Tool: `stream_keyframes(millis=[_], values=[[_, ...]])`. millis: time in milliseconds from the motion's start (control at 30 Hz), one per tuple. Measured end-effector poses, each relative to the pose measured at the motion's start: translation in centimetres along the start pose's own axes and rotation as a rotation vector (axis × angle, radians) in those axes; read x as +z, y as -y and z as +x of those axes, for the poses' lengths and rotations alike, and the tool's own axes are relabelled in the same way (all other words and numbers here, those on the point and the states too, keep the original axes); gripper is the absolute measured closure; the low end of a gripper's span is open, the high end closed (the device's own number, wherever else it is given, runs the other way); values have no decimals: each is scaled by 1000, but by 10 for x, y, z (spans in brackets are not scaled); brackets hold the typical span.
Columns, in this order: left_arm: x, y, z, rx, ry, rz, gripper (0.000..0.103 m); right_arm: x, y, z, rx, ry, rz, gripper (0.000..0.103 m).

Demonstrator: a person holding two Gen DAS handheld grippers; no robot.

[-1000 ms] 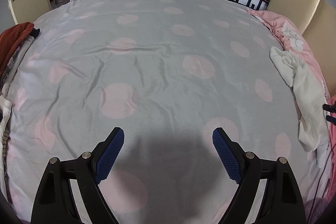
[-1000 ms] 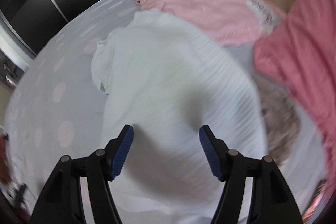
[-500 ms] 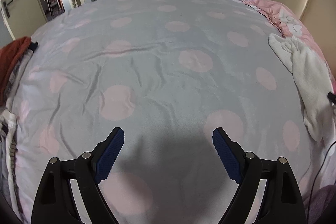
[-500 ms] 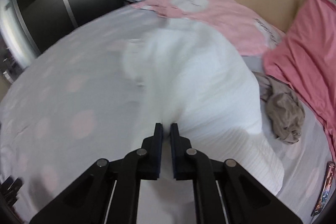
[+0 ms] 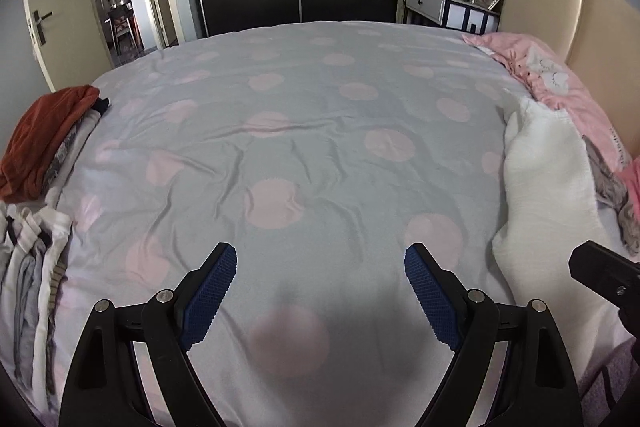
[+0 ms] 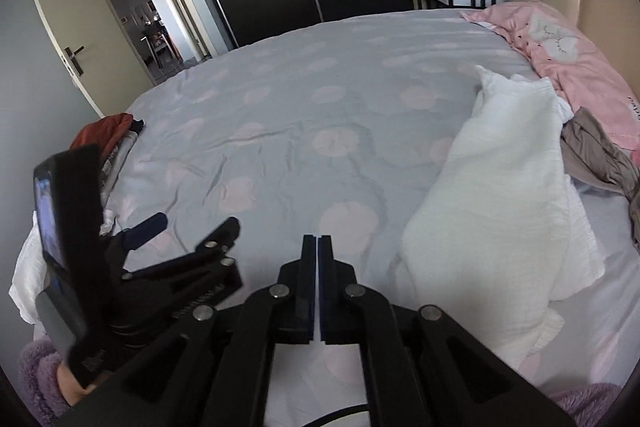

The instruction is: Fold clothes

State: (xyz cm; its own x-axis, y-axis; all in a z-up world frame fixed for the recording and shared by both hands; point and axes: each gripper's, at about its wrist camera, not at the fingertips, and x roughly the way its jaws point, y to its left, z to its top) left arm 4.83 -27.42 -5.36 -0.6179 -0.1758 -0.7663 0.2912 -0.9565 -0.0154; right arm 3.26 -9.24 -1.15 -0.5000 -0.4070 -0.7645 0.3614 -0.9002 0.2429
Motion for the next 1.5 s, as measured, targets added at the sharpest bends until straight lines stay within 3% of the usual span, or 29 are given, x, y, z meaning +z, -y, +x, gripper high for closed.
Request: stream_keyframes(millis=[100, 167, 333, 433, 600, 633, 667, 733, 833, 933, 1133, 1300, 1367, 1500], values=[[-5, 4, -6, -25, 5, 13, 16, -8, 21, -5, -53, -2, 62, 94], [-7, 13, -12, -37, 17, 41, 16, -14, 42, -8, -91, 7, 119, 77], [-11, 31, -20, -19, 47, 112, 16, -26, 106, -20, -170, 26, 311, 48], [-11, 31, -17, -10, 39, 117, 16, -30, 145, -20, -198, 16, 442, 45], [-11, 23, -7, -16, -1, 80, 16, -31, 185, 7, -222, -46, 560, 47], [-12, 21, -5, -16, -7, 71, 16, -30, 186, 14, -212, -58, 560, 62], [-11, 19, -4, -20, -10, 62, 16, -29, 181, 19, -209, -71, 538, 84], [-10, 16, -5, -28, -9, 45, 16, -24, 162, 27, -231, -101, 458, 95], [-10, 11, -9, -38, 5, 25, 16, -13, 118, 25, -188, -63, 324, 97], [-8, 4, -14, -45, 14, 2, 16, 1, 61, 17, -72, -42, 204, 97], [-4, -31, -26, -59, 20, -133, 16, -2, -28, 18, 100, -101, 31, 97], [-7, -47, -26, -94, 3, -195, 16, -21, -33, 38, 65, -201, 32, 92], [-7, -41, -29, -114, 10, -170, 16, -28, -17, 39, 79, -223, 63, 83], [-7, -24, -34, -172, 20, -99, 16, -33, 16, 20, 66, -210, 109, 79]])
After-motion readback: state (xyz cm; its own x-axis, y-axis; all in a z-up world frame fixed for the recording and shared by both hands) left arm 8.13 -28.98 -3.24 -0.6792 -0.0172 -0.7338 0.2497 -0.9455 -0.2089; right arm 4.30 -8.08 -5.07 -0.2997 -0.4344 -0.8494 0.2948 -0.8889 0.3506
